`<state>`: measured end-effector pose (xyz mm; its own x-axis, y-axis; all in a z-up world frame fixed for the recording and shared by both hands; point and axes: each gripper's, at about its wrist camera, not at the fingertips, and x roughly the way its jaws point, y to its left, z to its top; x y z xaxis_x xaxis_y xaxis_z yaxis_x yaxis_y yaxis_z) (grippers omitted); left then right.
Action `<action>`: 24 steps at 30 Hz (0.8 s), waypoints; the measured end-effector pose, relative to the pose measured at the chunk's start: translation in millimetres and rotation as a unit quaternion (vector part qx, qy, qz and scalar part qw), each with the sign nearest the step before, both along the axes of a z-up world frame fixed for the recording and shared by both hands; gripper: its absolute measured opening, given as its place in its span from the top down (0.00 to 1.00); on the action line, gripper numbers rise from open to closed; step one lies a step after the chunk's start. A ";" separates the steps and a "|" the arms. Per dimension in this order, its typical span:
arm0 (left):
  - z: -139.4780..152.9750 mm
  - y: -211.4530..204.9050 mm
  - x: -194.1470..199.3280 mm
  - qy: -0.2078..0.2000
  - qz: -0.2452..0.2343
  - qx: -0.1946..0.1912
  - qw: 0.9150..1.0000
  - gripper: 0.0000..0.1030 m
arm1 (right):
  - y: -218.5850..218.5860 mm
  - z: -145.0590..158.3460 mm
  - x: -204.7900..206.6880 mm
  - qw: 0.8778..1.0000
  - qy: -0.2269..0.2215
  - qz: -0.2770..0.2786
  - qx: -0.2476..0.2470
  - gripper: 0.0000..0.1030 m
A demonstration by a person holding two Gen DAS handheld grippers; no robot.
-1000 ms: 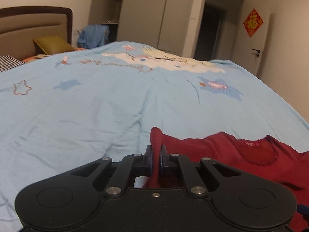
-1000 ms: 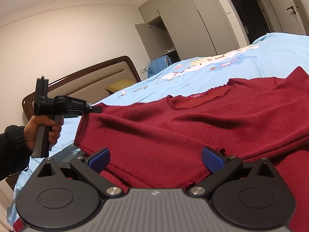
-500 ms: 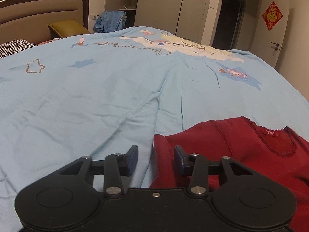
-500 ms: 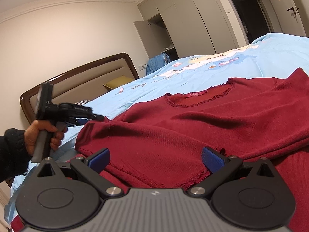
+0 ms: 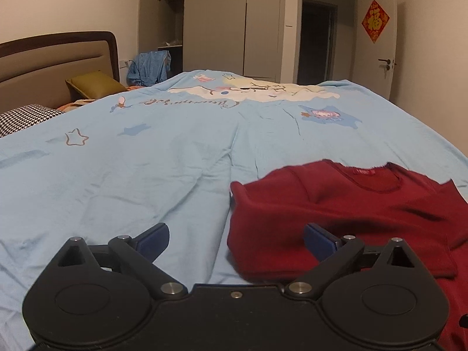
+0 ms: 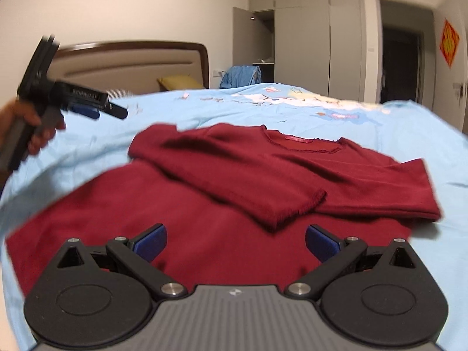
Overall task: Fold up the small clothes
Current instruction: 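Open the left tool, release the sweater, and lift away, then grasp the sweater hem with the right tool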
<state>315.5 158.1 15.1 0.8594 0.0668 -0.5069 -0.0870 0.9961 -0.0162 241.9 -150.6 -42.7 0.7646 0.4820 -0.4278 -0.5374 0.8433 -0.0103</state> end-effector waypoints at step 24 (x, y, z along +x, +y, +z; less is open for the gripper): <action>-49.2 -40.4 -178.9 0.020 -0.041 -0.028 0.999 0.01 | -24.9 -28.2 -160.3 0.982 -0.016 -0.044 -0.182 0.00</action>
<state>136.6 117.6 -34.0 0.8401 -0.0318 -0.5415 -0.0073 0.9975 -0.0698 81.6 -175.5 -70.9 0.8119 0.2331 -0.5352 -0.4574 0.8237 -0.3351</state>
